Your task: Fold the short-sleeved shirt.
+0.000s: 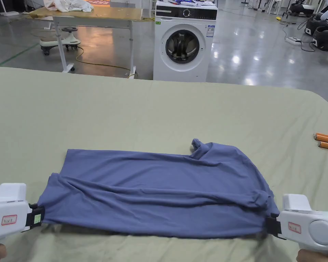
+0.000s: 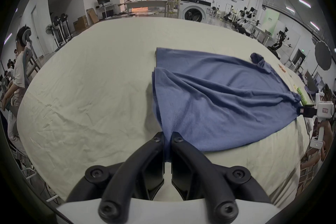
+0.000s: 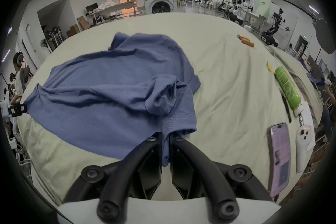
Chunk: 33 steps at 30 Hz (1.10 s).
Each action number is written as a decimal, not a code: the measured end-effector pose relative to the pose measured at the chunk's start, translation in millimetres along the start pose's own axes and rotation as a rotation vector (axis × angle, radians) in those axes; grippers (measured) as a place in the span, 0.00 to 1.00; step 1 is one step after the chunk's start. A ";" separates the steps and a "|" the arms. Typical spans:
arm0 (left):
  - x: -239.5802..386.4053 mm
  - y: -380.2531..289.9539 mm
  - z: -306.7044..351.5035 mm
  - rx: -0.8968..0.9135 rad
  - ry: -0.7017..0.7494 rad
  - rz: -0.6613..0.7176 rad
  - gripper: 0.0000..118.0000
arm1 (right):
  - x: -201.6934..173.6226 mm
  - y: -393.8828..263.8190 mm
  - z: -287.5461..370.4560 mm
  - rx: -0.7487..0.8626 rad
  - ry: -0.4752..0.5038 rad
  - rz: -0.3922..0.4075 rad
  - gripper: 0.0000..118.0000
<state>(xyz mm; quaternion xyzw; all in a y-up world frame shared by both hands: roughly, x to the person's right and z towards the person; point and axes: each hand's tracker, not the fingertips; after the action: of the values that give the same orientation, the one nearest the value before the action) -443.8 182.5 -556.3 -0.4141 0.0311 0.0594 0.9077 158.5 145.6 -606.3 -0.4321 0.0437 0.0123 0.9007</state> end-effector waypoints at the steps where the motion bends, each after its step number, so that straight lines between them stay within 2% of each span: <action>1: -0.8 2.6 5.2 0.010 -0.010 0.006 0.01 | -0.7 2.9 8.4 0.016 0.001 0.006 0.05; 6: -2.9 7.7 36.4 0.054 -0.001 -0.021 0.01 | -6.6 11.3 51.7 0.060 -0.020 0.064 0.05; 13: -22.2 -35.0 66.8 0.032 -0.006 -0.009 0.01 | -7.0 -30.2 89.0 0.033 0.002 0.053 0.05; 18: -31.1 -88.0 68.5 -0.034 -0.008 0.023 0.01 | -12.3 -86.7 89.1 -0.060 0.000 0.040 0.05; 22: -31.5 -121.7 55.4 -0.114 0.017 0.015 0.01 | -19.9 -124.4 74.6 -0.131 -0.045 0.058 0.05; 28: -23.6 -132.1 36.8 -0.133 0.059 -0.012 0.01 | -32.7 -136.4 61.0 -0.115 -0.094 0.083 0.06; 30: -19.6 -128.2 37.0 -0.137 0.066 -0.023 0.01 | -33.3 -135.5 62.0 -0.096 -0.100 0.087 0.11; 31: -18.6 -127.0 38.5 -0.136 0.070 -0.030 0.02 | -31.8 -134.8 62.5 -0.096 -0.100 0.086 0.18; 33: -24.8 -122.5 38.4 -0.130 0.075 -0.028 0.15 | -32.9 -128.0 70.6 -0.090 -0.124 0.085 0.54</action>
<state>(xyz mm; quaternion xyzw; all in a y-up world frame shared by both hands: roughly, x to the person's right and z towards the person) -451.7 129.9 -436.9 -0.4746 0.0556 0.0329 0.8778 138.2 121.0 -459.9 -0.4685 0.0057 0.0793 0.8799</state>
